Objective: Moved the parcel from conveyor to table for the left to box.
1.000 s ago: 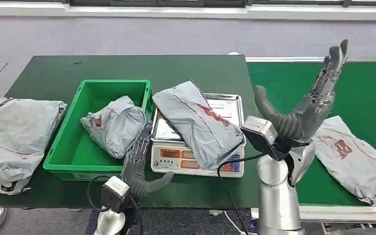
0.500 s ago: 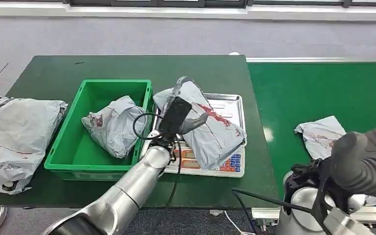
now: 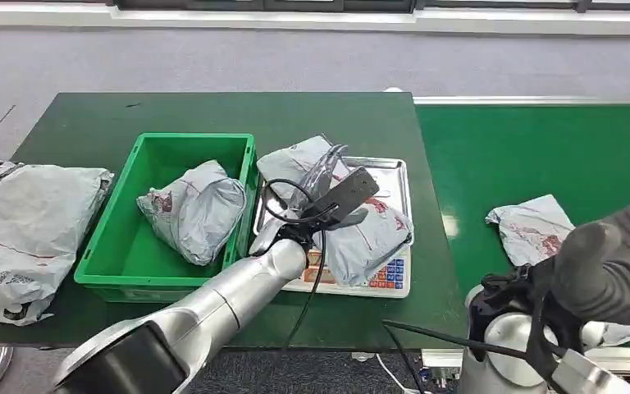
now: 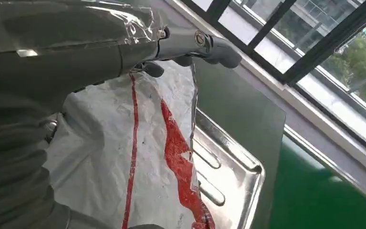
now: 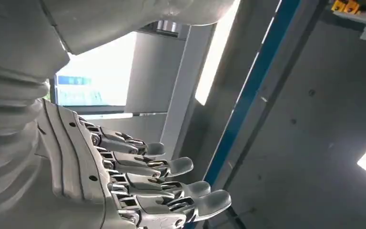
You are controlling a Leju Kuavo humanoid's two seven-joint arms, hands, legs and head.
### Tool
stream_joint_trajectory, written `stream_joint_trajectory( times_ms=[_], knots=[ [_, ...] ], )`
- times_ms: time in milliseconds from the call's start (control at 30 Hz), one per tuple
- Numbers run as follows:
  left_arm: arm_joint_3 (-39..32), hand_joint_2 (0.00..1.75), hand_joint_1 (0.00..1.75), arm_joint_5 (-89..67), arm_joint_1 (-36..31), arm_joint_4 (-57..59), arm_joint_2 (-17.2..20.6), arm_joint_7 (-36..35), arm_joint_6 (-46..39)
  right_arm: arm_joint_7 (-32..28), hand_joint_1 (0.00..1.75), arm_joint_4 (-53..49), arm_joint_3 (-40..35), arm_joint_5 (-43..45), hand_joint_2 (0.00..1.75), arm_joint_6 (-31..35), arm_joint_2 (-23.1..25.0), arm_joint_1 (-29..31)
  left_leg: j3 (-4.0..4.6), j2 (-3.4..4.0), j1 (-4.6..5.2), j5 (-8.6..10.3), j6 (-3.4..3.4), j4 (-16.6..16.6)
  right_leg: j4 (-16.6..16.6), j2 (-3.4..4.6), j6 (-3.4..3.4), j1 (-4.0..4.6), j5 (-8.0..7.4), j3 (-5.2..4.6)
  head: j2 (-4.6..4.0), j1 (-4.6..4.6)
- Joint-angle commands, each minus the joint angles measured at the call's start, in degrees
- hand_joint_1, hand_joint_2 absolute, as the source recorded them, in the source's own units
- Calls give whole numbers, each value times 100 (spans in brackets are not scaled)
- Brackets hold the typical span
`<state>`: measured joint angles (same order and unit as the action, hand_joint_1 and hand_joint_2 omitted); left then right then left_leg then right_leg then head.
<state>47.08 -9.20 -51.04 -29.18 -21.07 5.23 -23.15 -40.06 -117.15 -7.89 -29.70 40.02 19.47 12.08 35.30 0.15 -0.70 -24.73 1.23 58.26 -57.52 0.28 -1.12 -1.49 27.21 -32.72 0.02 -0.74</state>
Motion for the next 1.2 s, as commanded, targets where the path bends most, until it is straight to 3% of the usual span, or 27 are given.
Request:
stream_joint_trajectory(
  times_ms=[33, 167, 567, 600, 633, 933, 1200],
  knots=[
    [1668, 175, 0, 69, -383, 822, 107, -906, 108, 6, 0, 464, -359, -20, 175, -2, 53, -218, -22, 6, -2, 0, -4, -15, 16, 4, 13, 5, -3, 19, 0, 0],
    [2382, 175, 0, -428, -310, 1197, 107, -1532, 273, 6, 0, 432, -454, 10, 175, -2, 53, -247, -27, 10, -5, -2, -4, -18, 20, 8, 14, 7, -3, 24, 0, 0],
    [2856, 175, 0, -872, -296, 1431, 107, -1960, 537, 6, 0, 439, -622, -91, 175, -2, 53, -411, -26, 10, -4, 1, -4, -20, 20, 9, 14, 7, -5, 22, 0, -2],
    [2844, 175, 94, -876, -298, 1423, 107, -1948, 501, 6, 0, 416, -615, -98, 175, -2, 53, -437, -31, 10, -5, 3, -5, -25, 27, 8, 16, 9, -8, 28, 0, -2],
    [2859, 175, 175, -901, -304, 1418, 107, -1947, 542, 6, 0, 423, -600, -102, 175, -2, 53, -451, -25, 8, -5, 2, -4, -17, 18, 6, 12, 7, -5, 23, 0, -2],
    [2815, 175, 175, -940, -347, 1397, 107, -1945, 445, 6, 0, 489, -565, -99, 175, -2, 53, -464, -24, 7, -5, 12, -8, -14, 14, 3, 8, 7, -12, 23, 0, -2],
    [2420, 175, 175, -923, -794, 1338, 107, -1704, -580, 6, 0, 484, -251, -110, 175, -2, 53, -421, -7, 6, -7, 37, -8, -11, 11, -3, 14, 10, -39, 3, 0, -2]
  ],
)
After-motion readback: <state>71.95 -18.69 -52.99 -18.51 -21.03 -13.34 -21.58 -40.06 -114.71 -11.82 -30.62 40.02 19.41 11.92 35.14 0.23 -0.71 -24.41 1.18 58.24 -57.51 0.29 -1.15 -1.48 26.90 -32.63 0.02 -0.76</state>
